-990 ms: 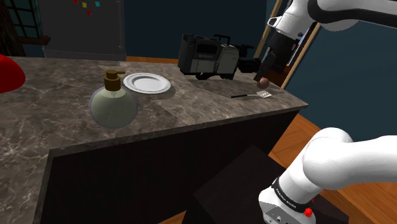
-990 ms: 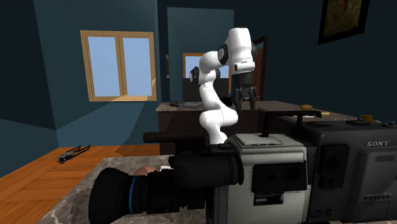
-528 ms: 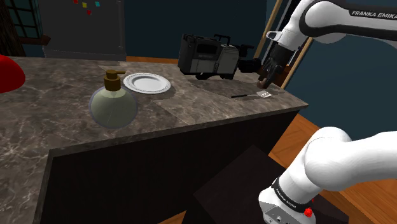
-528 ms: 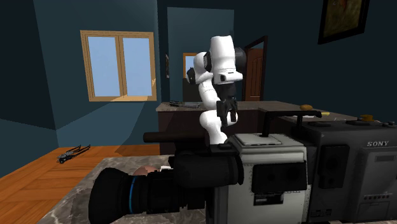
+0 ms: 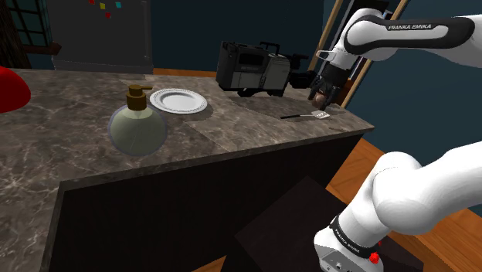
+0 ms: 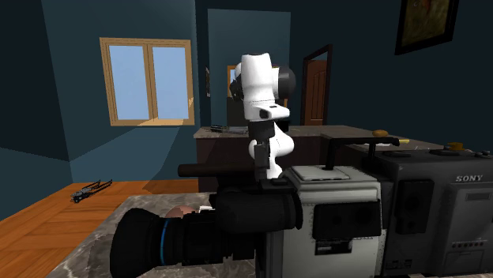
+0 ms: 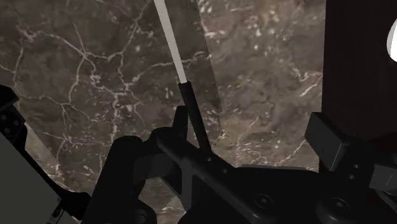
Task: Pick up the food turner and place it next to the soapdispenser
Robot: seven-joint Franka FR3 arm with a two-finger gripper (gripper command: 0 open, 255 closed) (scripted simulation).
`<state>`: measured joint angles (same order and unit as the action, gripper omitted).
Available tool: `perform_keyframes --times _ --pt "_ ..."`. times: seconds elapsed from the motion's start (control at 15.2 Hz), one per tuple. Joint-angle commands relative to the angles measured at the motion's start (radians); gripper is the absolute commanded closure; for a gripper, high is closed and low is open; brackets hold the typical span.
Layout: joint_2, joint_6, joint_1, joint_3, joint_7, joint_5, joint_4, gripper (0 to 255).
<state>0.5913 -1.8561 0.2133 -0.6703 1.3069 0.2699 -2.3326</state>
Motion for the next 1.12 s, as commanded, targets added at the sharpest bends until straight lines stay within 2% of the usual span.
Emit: perform_keyframes --times 0.0,0.26,0.73,1.06 --pt "-0.063 -0.033 0.043 -0.075 0.134 0.008 0.031 0" --pt "-0.230 -0.091 0.159 -0.235 0.394 -0.036 0.131 0" --pt "-0.266 -0.191 0.171 -0.269 0.408 -0.049 0.062 0" --pt "-0.270 -0.200 0.172 -0.272 0.410 -0.050 0.056 0"
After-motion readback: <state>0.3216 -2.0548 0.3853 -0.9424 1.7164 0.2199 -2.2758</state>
